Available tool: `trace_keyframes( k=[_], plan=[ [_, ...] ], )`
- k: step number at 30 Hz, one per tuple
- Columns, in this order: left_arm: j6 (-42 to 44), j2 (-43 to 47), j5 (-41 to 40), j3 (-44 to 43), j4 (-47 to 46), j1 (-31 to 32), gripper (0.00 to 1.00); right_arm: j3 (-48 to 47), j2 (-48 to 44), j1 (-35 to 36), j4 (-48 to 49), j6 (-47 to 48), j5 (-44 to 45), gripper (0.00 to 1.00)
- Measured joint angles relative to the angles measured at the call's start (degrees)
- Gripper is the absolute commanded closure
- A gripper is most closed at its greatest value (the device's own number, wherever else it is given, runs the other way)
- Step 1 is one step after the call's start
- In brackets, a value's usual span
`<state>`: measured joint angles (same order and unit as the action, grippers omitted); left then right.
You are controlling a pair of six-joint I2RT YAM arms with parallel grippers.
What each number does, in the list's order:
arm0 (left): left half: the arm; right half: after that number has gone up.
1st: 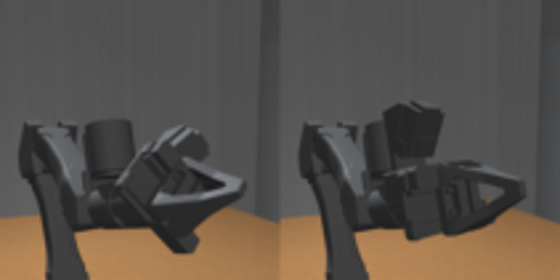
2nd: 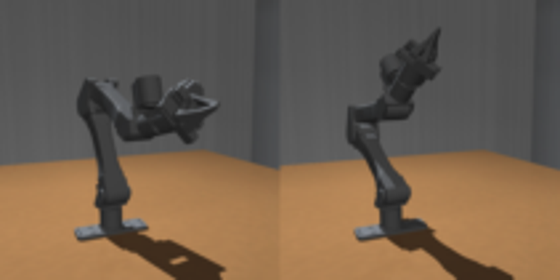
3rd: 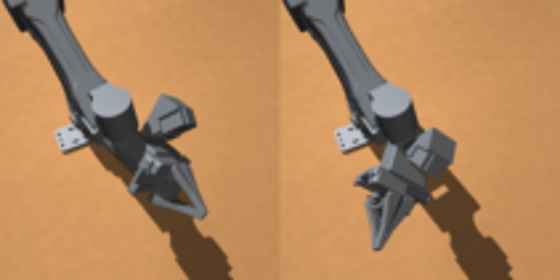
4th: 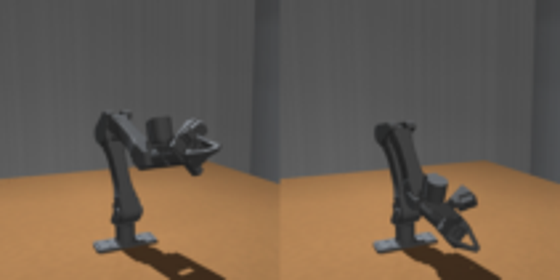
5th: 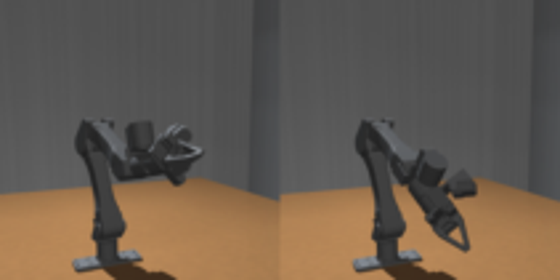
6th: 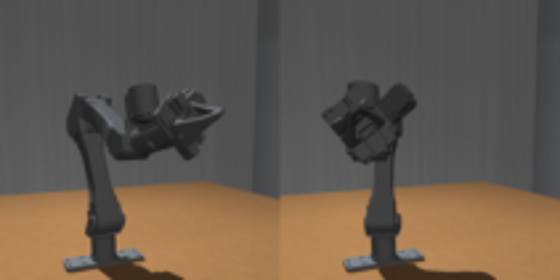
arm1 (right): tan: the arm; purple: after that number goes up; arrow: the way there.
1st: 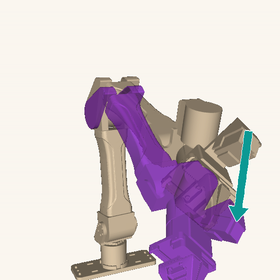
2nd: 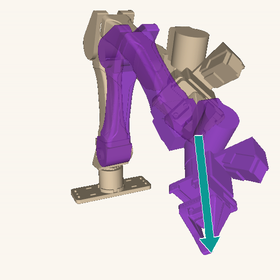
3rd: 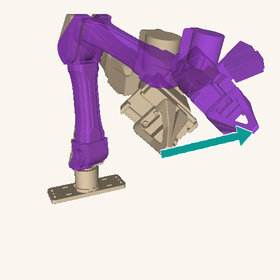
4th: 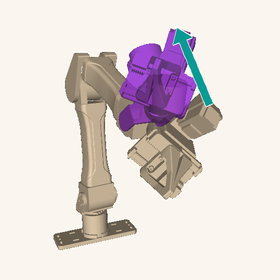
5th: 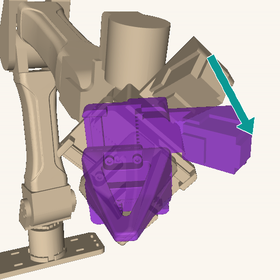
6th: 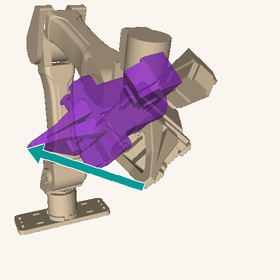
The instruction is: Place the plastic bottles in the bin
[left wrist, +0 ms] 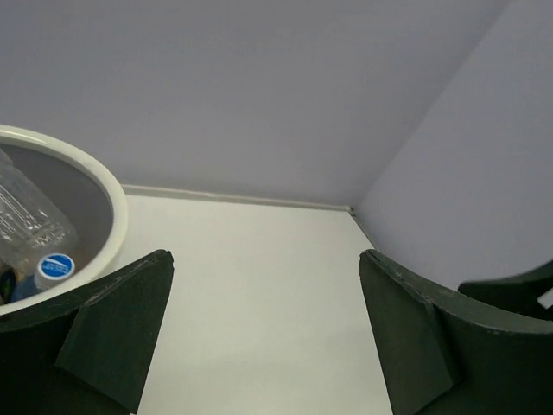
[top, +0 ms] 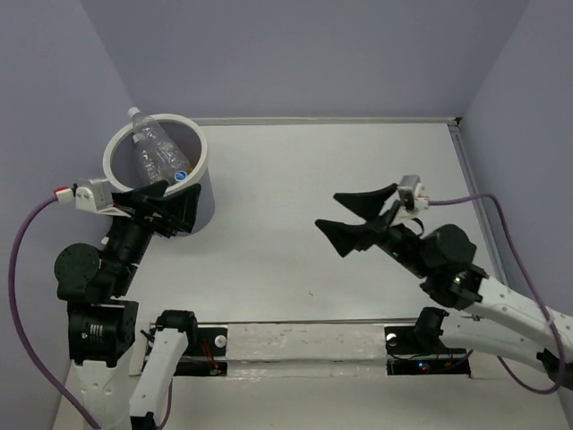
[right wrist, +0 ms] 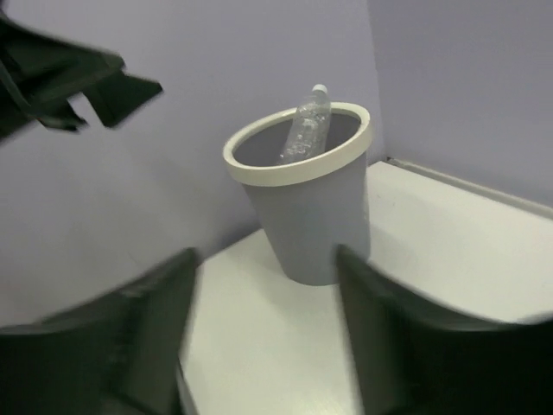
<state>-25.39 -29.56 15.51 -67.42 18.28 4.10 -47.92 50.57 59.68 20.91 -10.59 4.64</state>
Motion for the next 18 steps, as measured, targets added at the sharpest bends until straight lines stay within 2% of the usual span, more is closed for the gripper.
trace_keyframes(
  k=[4, 8, 12, 18],
  plan=[
    [-0.3, 2.5, 8.8, 6.1, -1.9, 0.8, 0.01, 6.7, -20.2, 0.0, -11.2, -3.9, 5.0, 0.0],
    [-1.9, 3.5, 15.5, 13.6, -5.7, 1.3, 0.01, 9.1, -32.5, 0.0, -19.4, -6.5, 11.1, 0.0],
    [-2.1, 3.4, 18.6, 18.3, -5.4, 1.4, 0.01, 11.5, -35.4, 0.0, -25.7, -8.4, 14.7, 0.0],
    [0.7, 3.4, 21.2, 19.0, -5.7, 2.3, 0.01, 13.1, -32.7, 0.0, -31.6, -8.5, 18.2, 0.0]
  ],
)
